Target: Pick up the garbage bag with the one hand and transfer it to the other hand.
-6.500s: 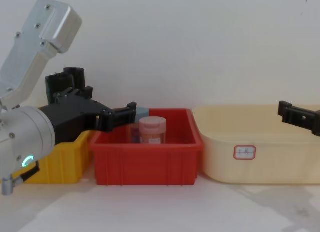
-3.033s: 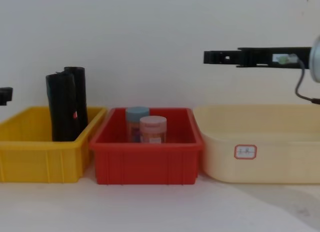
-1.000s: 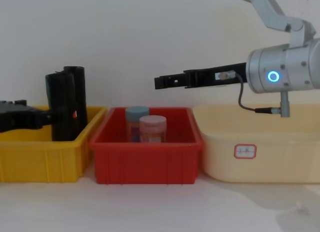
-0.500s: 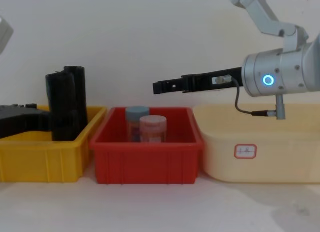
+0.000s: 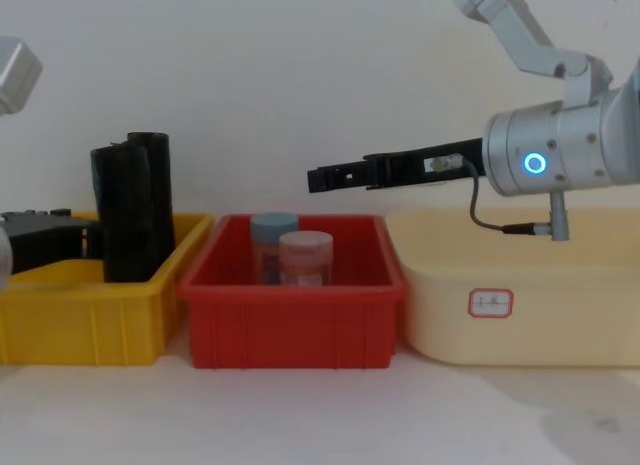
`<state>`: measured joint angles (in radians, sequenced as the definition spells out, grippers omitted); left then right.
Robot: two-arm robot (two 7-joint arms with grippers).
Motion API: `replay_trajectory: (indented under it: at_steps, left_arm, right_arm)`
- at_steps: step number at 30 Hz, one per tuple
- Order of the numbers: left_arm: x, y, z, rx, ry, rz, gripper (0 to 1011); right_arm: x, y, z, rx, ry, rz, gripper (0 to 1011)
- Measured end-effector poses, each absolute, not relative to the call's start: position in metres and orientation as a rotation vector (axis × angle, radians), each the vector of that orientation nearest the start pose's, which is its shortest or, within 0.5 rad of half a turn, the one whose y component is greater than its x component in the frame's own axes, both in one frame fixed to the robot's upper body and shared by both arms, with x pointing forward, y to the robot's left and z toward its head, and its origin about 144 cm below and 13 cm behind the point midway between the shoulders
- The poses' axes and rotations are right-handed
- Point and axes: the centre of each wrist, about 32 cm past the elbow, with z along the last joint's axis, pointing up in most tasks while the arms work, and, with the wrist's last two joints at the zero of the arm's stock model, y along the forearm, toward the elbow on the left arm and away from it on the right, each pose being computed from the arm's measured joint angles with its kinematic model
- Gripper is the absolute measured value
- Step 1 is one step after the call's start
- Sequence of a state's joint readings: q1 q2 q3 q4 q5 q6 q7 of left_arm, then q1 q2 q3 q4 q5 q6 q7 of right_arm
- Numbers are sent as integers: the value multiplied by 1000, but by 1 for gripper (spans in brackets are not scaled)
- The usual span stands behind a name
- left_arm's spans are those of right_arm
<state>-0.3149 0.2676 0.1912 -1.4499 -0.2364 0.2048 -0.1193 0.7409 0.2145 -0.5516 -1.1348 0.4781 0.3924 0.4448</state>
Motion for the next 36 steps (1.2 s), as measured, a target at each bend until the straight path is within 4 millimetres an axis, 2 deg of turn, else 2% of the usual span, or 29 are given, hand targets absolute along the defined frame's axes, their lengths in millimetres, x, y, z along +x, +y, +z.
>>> replay_trajectory:
  at_steps: [21,36]
  left_arm:
    - [559,248,1211,107,-4,1347,1001]
    - [566,248,1211,111,-6,1321,1001]
  right_arm:
    - [633,-172,1265,-215,184,-735,1001]
    - [646,-163,1260,-252,212,-711,1001]
